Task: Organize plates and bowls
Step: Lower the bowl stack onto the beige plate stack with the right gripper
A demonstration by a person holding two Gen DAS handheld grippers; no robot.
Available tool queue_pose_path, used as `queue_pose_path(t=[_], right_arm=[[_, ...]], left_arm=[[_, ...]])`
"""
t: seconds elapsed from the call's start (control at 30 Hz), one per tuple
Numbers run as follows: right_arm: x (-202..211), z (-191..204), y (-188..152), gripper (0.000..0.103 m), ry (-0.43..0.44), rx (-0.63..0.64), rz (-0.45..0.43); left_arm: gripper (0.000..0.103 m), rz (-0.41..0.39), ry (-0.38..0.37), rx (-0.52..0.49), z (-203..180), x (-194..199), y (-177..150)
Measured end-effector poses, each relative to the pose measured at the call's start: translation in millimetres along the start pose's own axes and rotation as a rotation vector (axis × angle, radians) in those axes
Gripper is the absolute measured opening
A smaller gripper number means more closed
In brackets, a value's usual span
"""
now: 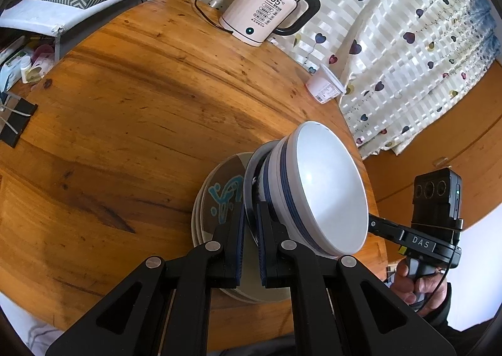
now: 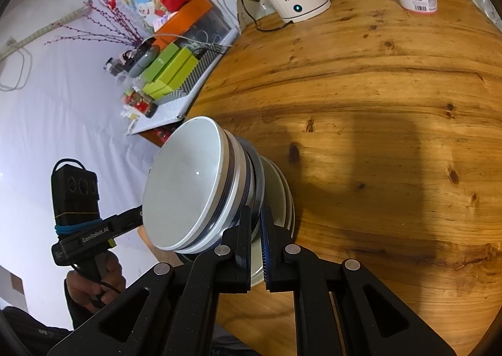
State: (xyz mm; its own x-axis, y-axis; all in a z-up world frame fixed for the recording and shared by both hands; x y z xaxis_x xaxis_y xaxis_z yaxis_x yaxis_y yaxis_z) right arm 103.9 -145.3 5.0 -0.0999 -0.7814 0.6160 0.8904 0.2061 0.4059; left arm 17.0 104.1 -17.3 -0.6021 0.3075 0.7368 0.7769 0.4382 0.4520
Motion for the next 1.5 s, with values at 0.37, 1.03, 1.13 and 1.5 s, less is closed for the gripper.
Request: queue_pose_path(t=[0.37,1.03,1.13,1.5], right_arm=[[-5.0,3.7,0.7,0.007,-0.008,0.013,0.015],[-8.8,6.2,0.9,0.009,-0.021,0.032,0.028],[-5.4,5.6,-1.0,0.012,-0.028,0.033,0.021],[8.4,15.3,-10.7,0.029,-0.033,0.073,-0.001]], left_arm=[[0.006,-0.006,0.009,0.013,2.2,2.8,-1.1],[0.007,-0.029,0.064,-0.009,-2.4,5.9,1.1],[0.009,-0.046,0.094,-0.025,-5.0,9.4,0.4],[0.011,-0.095,0.17,-0.059,-14.5,23.9,-7.8]])
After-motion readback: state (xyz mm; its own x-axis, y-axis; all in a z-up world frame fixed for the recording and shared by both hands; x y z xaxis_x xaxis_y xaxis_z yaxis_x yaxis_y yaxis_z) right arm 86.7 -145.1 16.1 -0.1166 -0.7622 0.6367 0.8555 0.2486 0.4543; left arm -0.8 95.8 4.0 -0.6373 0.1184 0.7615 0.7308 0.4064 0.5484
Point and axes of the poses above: each gripper's, at about its wrist camera, not at the fingertips, and x roughly against the way its jaws point, z to its left, y to its top, the point moved 1 cm from there along -x, roughly the way its jaws point, and after that the axes turned 8 degrees about y, right-handed, at the moved point
